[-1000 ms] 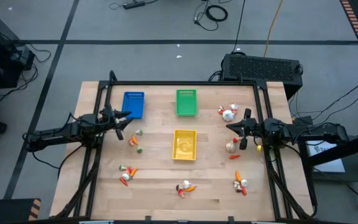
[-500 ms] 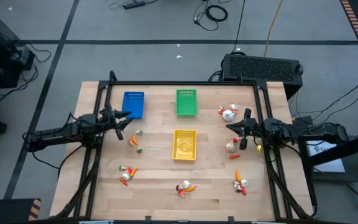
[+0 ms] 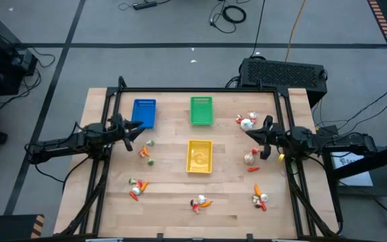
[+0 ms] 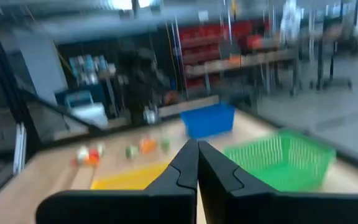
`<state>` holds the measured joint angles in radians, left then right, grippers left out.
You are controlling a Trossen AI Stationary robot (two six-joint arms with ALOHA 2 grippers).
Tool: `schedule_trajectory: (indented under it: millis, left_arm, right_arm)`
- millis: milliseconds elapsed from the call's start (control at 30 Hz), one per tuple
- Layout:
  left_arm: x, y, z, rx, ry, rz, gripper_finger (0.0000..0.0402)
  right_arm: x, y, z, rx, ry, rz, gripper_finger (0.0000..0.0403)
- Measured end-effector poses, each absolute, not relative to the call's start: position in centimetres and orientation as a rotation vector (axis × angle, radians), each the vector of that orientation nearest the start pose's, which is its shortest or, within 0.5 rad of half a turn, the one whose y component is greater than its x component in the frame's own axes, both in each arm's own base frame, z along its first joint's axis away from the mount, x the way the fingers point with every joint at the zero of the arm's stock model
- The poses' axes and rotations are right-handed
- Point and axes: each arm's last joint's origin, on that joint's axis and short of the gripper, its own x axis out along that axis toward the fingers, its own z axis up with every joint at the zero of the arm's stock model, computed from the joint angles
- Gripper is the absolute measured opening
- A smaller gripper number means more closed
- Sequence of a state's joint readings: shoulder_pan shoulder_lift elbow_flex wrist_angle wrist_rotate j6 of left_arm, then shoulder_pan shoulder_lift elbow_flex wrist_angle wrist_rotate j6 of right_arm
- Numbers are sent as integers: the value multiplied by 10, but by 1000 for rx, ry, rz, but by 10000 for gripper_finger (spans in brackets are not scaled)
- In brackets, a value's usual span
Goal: Sort produce into baskets
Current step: Put the green mushroom into the yellow bin
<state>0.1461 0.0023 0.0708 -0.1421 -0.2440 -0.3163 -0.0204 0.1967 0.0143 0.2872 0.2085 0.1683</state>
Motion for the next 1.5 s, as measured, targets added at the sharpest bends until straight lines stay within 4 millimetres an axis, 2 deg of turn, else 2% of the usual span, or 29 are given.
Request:
schedule_trajectory:
  millis: [233,333,500,667,900,1100,1267,1500]
  left_arm:
    - [91,19,177,-320,-15,344,162]
    - [92,17,180,-299,-26,273,162]
    - [97,17,189,-255,34,256,162]
    - [109,14,218,-219,175,210,162]
    - [140,0,262,-66,494,87,162]
    - [164,-17,277,97,746,-7,162]
    - [171,-20,272,164,894,55,162]
    - [179,-19,252,89,1085,44,162]
  right_arm:
    - [106,-9,194,143,-268,-230,0]
    - [107,-10,196,157,-259,-280,1]
    - [118,-10,206,156,-179,-286,17]
    - [141,-9,228,117,-74,-264,45]
    - [183,1,264,-7,186,-210,82]
    - [216,23,288,-81,314,-113,112]
    - [238,39,286,-128,365,-58,134]
    - [256,47,263,-172,447,-33,142]
